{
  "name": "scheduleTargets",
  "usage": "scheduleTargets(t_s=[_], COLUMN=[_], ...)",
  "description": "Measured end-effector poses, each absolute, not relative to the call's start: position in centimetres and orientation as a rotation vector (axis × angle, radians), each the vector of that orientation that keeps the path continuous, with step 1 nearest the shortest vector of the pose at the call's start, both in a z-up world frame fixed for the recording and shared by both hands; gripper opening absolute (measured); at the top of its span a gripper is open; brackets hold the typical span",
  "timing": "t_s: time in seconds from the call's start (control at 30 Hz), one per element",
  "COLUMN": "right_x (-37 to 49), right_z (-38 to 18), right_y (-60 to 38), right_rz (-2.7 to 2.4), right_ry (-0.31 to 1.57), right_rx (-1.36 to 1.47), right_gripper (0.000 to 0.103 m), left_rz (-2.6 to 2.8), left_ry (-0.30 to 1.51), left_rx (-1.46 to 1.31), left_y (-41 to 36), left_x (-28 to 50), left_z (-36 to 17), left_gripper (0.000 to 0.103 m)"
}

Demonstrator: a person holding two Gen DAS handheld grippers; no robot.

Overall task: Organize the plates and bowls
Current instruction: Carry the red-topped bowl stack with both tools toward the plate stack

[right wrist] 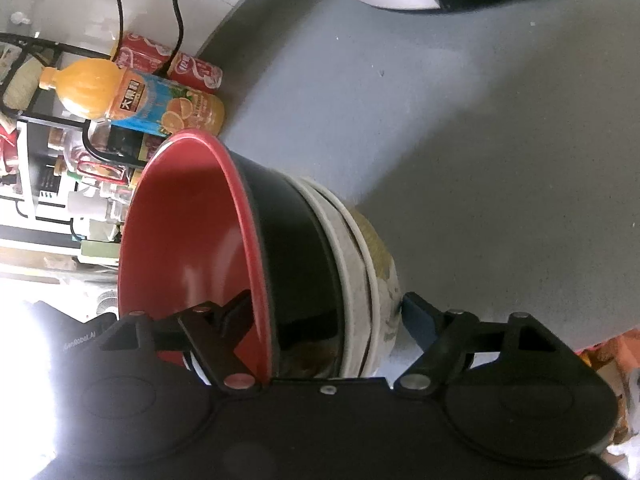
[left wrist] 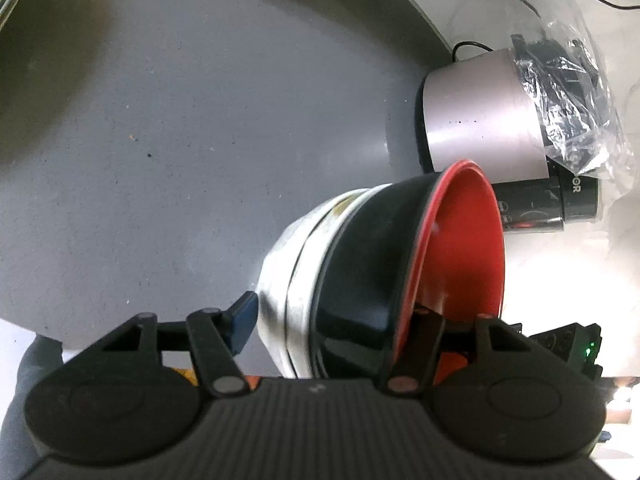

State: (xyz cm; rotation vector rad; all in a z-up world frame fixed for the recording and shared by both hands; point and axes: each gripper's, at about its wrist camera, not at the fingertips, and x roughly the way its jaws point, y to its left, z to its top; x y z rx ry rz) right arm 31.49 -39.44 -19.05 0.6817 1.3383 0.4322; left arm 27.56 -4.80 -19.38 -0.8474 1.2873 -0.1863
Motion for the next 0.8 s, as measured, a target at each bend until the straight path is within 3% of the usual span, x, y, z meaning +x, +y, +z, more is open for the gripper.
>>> scheduleTargets(t_s=[0.47, 0.57, 0.8], right_x=[31.9, 31.9, 31.5], right_z=[-20.0, -20.0, -19.9], right_y=[-39.7, -39.8, -40.2], right_rz=[0.446, 0.455, 0.449], right_ry=[1.339, 1.331, 1.314], right_rx=[0.702, 0.708, 0.689], right_gripper=[0.081, 0.078, 0.058], left_rz=[-0.238, -0.242, -0.237], left_ry=[1.273, 1.274, 1.253], left_rx=[-0.81, -0.804, -0.843], left_y=[-5.6, -5.6, -4.6], left_x=[28.1, 28.1, 27.7], left_z=[-19.6, -19.5, -19.4], left_gripper=[0.066, 0.064, 0.059])
